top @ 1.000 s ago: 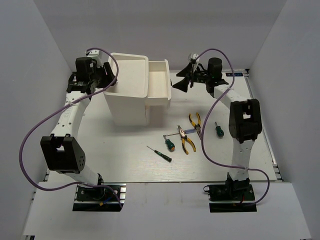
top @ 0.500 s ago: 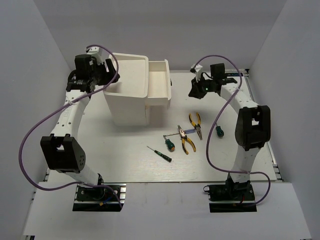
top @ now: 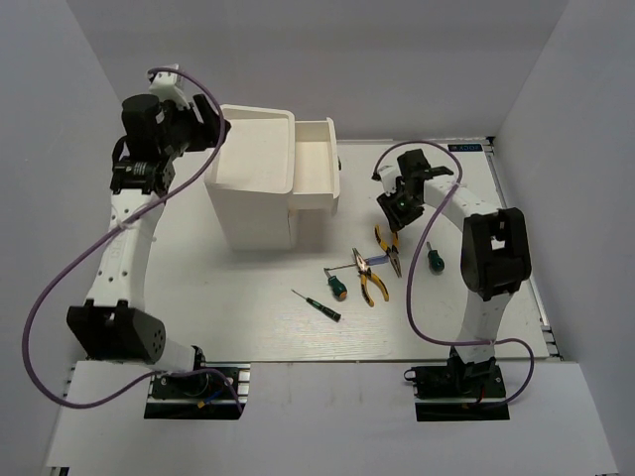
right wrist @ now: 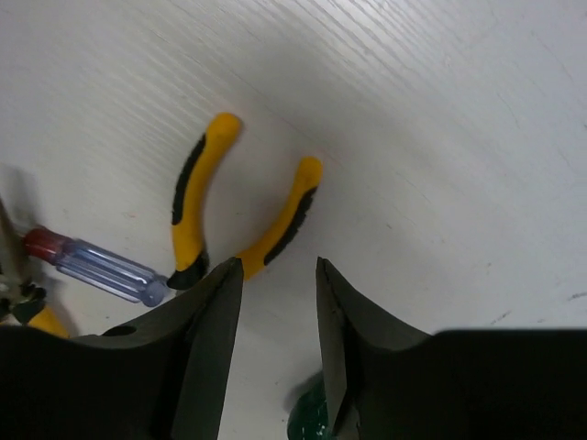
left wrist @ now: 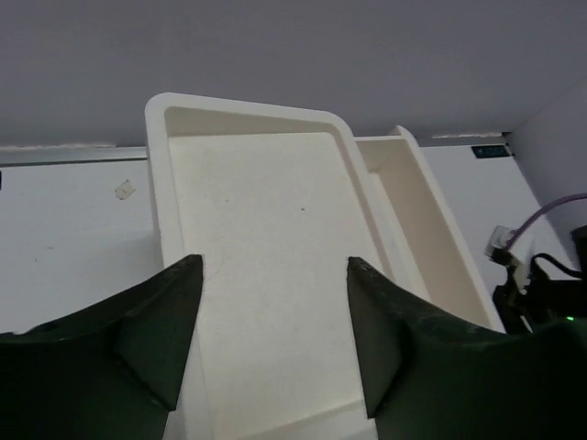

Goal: Sort the tools into containers

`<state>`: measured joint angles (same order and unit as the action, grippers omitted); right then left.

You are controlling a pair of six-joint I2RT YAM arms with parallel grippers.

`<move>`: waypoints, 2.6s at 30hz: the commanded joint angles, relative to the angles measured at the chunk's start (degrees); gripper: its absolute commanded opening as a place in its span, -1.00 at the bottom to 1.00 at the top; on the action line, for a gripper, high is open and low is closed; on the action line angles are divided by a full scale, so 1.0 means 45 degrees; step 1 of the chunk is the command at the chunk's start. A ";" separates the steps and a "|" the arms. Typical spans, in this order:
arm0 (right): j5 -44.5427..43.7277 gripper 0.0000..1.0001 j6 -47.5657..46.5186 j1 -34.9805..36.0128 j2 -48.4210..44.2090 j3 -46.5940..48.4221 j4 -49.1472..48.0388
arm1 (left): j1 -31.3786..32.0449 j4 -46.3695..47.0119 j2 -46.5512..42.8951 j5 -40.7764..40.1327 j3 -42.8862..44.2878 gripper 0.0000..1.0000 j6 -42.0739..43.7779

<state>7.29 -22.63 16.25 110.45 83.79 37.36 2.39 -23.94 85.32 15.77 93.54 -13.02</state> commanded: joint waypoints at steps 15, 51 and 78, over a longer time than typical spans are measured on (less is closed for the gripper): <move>-0.0409 -0.04 0.1728 0.0119 0.1216 -0.0085 0.0330 | 0.0367 -0.0656 -0.5013 0.2628 -0.4887 0.12 -0.0447; 0.6584 -1.00 1.2175 0.1134 0.3204 1.0131 -0.9472 | 0.3667 -0.1438 -0.4625 0.3332 -0.6723 -0.19 -0.1325; 0.3606 -1.00 0.7728 0.0042 -0.2408 0.4334 -0.7331 | 0.9349 -0.1163 0.0589 0.0013 -0.3443 -0.10 -0.2147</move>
<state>33.04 21.98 18.70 107.00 108.22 -0.40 41.67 -29.30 86.63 19.14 75.48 -21.34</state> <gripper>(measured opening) 0.023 0.463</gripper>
